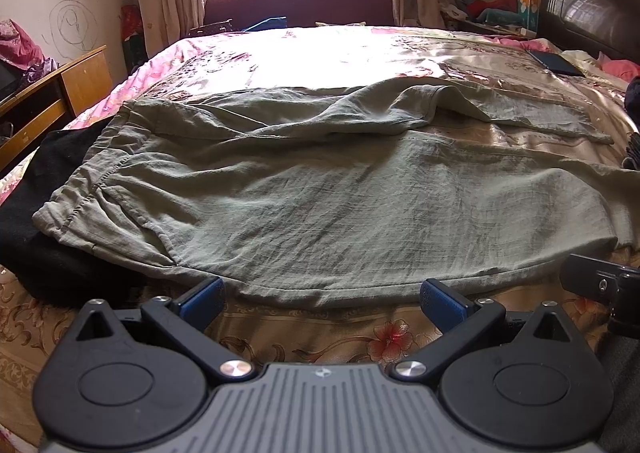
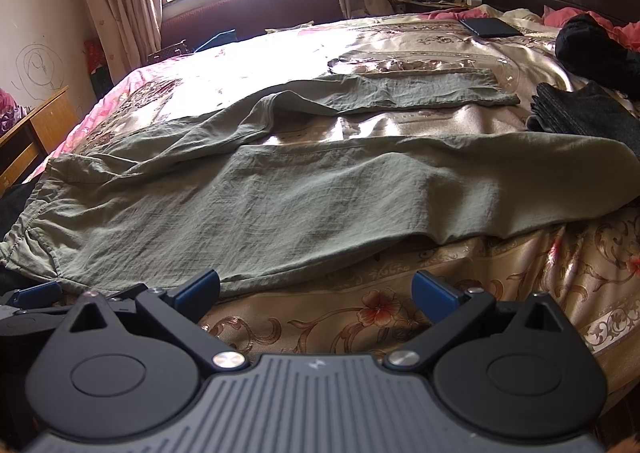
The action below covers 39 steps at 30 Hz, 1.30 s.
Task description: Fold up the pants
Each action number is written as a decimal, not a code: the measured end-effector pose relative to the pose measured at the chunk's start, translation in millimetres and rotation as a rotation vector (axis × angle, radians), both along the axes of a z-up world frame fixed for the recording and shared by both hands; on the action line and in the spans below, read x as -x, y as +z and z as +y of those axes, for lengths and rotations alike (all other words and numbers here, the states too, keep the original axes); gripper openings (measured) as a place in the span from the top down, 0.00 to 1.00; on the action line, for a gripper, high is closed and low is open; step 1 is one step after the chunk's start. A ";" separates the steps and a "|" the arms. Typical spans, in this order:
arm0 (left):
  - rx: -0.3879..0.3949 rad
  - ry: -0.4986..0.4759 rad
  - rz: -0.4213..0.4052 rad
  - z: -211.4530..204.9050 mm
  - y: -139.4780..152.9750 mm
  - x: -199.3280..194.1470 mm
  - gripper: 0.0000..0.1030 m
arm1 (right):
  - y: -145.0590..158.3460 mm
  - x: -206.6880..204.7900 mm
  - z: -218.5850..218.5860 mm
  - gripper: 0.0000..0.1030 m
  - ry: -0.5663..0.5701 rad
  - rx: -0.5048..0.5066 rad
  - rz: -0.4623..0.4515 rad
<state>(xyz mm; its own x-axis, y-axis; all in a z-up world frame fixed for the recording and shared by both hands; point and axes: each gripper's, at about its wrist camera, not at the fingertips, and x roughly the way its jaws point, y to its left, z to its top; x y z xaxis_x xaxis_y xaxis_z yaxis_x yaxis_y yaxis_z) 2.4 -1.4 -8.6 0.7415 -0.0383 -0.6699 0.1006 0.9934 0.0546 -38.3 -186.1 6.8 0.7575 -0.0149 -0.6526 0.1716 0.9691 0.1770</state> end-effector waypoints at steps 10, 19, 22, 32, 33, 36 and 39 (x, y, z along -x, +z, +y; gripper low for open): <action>-0.003 -0.005 0.001 -1.8 -0.9 0.7 0.00 | 0.0 -0.2 0.0 0.02 0.000 -0.001 0.001; -0.003 -0.007 0.002 -2.9 -1.0 0.8 0.00 | 0.1 -0.4 -0.3 0.02 0.000 0.000 0.002; -0.004 -0.009 0.002 -3.3 -0.9 0.8 0.00 | 0.4 -0.6 -0.5 0.02 -0.001 0.000 0.002; -0.007 -0.018 0.000 -2.6 1.2 0.7 0.00 | -2.5 0.3 2.2 0.02 0.000 0.000 0.007; -0.004 -0.017 0.000 -2.2 1.4 0.6 0.00 | -2.1 -0.2 1.8 0.02 -0.001 0.000 0.009; 0.002 -0.018 -0.001 -1.4 2.5 0.8 0.00 | -1.1 -0.8 1.4 0.02 -0.002 0.000 0.013; 0.008 -0.022 -0.007 -1.8 4.5 1.2 0.00 | 0.7 -1.5 -1.0 0.02 -0.009 -0.011 0.015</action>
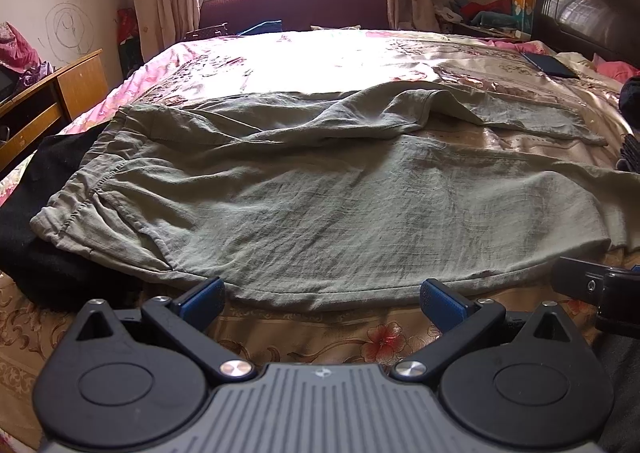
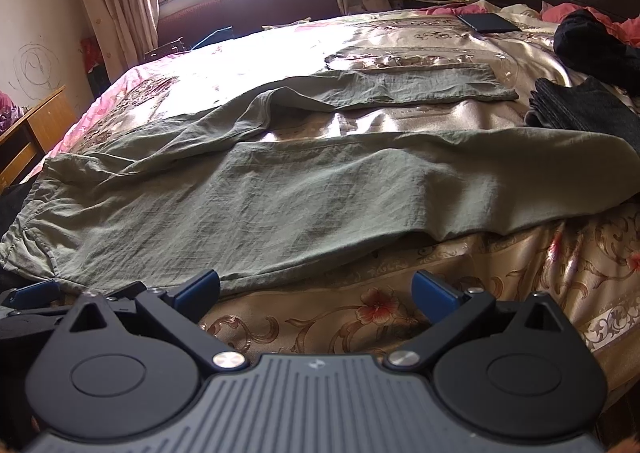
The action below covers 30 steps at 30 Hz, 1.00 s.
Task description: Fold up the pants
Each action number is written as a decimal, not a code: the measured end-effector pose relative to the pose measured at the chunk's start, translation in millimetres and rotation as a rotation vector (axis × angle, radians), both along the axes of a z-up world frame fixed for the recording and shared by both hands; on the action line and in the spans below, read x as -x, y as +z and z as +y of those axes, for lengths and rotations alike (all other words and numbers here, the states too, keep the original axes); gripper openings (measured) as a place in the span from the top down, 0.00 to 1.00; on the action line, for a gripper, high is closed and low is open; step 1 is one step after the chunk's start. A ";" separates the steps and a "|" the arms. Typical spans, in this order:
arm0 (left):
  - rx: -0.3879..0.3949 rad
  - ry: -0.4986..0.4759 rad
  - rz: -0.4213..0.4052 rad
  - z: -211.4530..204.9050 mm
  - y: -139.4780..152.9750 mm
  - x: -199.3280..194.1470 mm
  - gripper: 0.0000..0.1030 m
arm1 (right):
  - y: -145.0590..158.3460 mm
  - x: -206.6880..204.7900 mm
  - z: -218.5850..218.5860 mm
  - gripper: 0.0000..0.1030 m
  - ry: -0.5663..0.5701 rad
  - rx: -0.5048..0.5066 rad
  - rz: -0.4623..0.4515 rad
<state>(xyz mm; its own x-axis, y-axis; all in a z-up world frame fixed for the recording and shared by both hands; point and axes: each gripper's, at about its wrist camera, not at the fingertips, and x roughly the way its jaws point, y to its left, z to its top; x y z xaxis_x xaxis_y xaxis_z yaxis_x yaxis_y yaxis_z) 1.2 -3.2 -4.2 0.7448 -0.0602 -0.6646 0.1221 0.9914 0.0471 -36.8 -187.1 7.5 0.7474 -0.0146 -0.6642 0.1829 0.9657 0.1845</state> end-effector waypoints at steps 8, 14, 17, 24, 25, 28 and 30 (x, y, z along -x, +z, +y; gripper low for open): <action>0.039 -0.046 -0.016 -12.0 10.5 -3.4 0.00 | -0.2 -6.4 -16.8 0.02 -0.047 -0.072 0.022; 0.027 -0.043 -0.011 -14.6 10.7 -5.7 0.00 | -2.9 -7.3 -20.4 0.02 -0.054 -0.092 0.027; 0.021 -0.040 -0.012 -14.3 10.5 -5.6 0.00 | -3.5 -8.6 -19.6 0.02 -0.045 -0.088 0.028; 0.019 -0.062 -0.018 -19.0 14.2 -7.7 0.00 | 0.4 -9.6 -25.2 0.02 -0.054 -0.114 0.020; 0.020 -0.068 -0.022 -20.7 15.7 -8.8 0.00 | 1.9 -10.9 -27.4 0.02 -0.057 -0.117 0.019; 0.022 -0.096 -0.034 -28.0 20.6 -13.9 0.00 | 10.3 -13.8 -38.0 0.02 -0.074 -0.105 0.001; 0.024 -0.127 -0.042 -37.7 23.8 -18.4 0.00 | 17.9 -14.1 -51.7 0.02 -0.102 -0.093 -0.020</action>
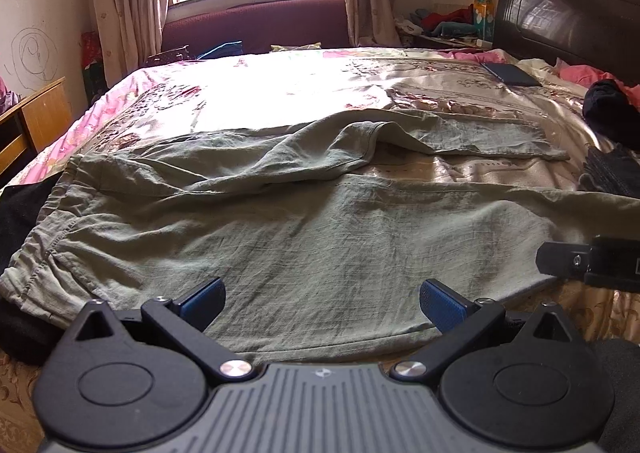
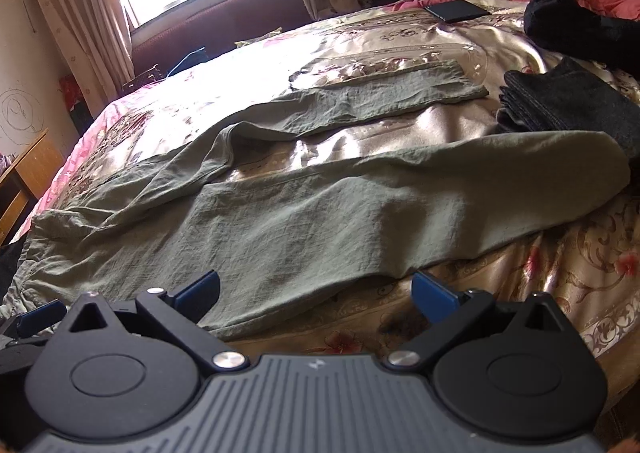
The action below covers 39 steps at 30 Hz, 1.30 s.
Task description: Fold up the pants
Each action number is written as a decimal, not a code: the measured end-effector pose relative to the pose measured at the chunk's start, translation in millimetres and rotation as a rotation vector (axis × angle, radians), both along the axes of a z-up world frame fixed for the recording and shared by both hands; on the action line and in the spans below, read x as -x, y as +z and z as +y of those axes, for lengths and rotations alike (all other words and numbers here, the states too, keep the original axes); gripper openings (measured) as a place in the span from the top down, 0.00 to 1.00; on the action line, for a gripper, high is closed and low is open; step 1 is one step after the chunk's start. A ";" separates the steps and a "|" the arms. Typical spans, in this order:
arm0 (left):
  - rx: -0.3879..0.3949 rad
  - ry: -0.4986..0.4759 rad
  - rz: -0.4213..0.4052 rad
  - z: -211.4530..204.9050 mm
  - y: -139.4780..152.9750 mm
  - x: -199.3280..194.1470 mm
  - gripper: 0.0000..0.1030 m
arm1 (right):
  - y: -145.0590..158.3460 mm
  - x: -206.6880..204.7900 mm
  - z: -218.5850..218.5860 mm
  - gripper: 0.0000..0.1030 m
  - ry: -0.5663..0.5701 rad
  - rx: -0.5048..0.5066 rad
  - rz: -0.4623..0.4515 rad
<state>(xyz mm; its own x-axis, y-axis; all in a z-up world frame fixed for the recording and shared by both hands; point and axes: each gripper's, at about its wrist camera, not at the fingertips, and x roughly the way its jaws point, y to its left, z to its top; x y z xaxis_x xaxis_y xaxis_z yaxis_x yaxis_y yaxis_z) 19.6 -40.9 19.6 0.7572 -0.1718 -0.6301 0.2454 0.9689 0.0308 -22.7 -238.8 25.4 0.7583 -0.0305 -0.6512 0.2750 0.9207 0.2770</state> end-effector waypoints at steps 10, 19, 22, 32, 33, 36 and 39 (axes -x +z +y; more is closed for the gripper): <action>0.004 -0.205 0.022 -78.4 -1.3 -18.1 0.00 | -15.1 29.8 -133.8 0.06 -0.367 -0.102 0.028; -0.017 -0.304 0.065 -117.2 -14.8 -23.0 0.00 | -45.4 39.8 -202.5 0.24 -0.519 -0.276 -0.051; -0.026 -0.309 0.075 -122.1 -17.1 -27.0 0.00 | -51.6 33.1 -211.8 0.53 -0.542 -0.290 -0.080; -0.027 -0.359 0.011 -141.7 1.6 -29.3 0.00 | 11.7 40.8 -230.4 0.99 -0.436 -0.390 -0.320; -0.014 -0.365 -0.002 -143.0 6.4 -28.5 0.00 | 30.3 45.2 -231.4 0.99 -0.419 -0.360 -0.378; 0.017 -0.382 -0.015 -146.8 11.1 -25.2 0.00 | 61.9 52.1 -235.5 0.99 -0.410 -0.256 -0.412; -0.006 -0.407 0.033 -155.5 -4.0 -23.5 0.00 | 44.9 50.6 -244.8 0.99 -0.470 -0.199 -0.283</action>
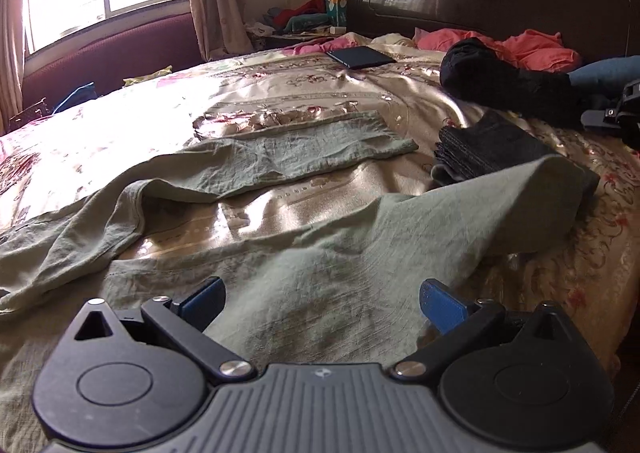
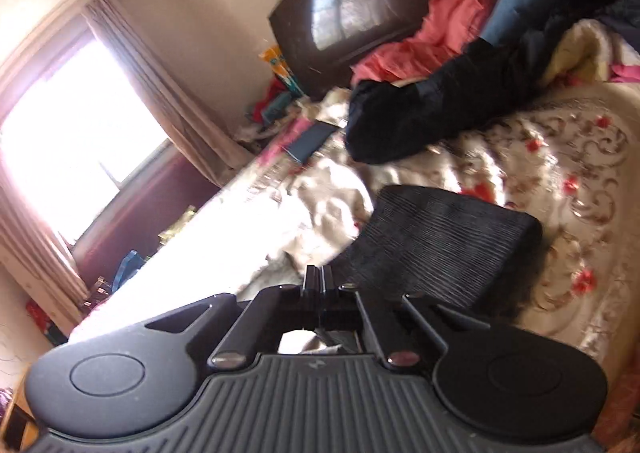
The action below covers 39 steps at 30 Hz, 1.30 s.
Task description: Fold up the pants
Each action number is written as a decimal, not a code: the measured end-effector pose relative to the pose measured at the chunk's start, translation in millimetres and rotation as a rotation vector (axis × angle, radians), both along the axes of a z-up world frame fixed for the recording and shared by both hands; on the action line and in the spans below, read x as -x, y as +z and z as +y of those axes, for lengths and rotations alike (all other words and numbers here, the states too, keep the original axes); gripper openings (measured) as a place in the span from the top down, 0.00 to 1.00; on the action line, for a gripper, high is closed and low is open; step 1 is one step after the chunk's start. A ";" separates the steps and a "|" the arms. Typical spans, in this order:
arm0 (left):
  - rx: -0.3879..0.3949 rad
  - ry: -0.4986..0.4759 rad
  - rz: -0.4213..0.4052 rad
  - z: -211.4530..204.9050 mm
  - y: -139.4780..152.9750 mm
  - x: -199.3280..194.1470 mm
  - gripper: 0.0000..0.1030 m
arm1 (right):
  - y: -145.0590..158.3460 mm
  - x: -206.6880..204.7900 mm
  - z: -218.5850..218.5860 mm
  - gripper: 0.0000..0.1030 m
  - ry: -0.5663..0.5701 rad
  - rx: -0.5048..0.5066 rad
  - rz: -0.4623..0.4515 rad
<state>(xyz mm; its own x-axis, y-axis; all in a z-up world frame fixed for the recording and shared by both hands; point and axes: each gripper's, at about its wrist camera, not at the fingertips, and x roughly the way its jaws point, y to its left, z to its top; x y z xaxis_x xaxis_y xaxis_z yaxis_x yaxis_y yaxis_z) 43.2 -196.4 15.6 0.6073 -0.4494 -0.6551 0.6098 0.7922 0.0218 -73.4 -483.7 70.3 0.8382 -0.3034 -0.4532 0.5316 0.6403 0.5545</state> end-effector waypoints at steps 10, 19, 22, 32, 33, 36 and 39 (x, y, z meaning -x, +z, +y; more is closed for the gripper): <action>-0.019 -0.041 0.039 14.4 -12.1 9.2 0.00 | -89.7 37.9 24.7 0.61 0.026 -0.348 0.129; -0.007 -0.054 0.046 10.5 -12.5 7.1 0.00 | -102.0 12.5 10.4 0.47 0.108 -0.306 0.114; -0.018 -0.047 0.049 12.1 -13.8 5.6 0.00 | -101.7 -9.7 13.8 0.47 0.169 -0.216 0.146; -0.026 -0.029 0.014 17.7 -3.2 -3.0 0.00 | -38.4 -28.8 33.0 0.96 0.318 -0.105 0.038; -0.018 -0.029 0.006 17.7 -1.1 -4.7 0.00 | -24.4 -31.0 29.0 0.96 0.306 -0.064 0.039; -0.002 -0.029 -0.008 12.9 1.6 -12.4 0.00 | 0.7 -43.1 7.9 0.96 0.245 0.034 0.056; -0.002 -0.037 -0.006 6.3 -3.6 -19.2 0.00 | 1.4 -71.1 -22.4 0.96 0.181 0.079 0.141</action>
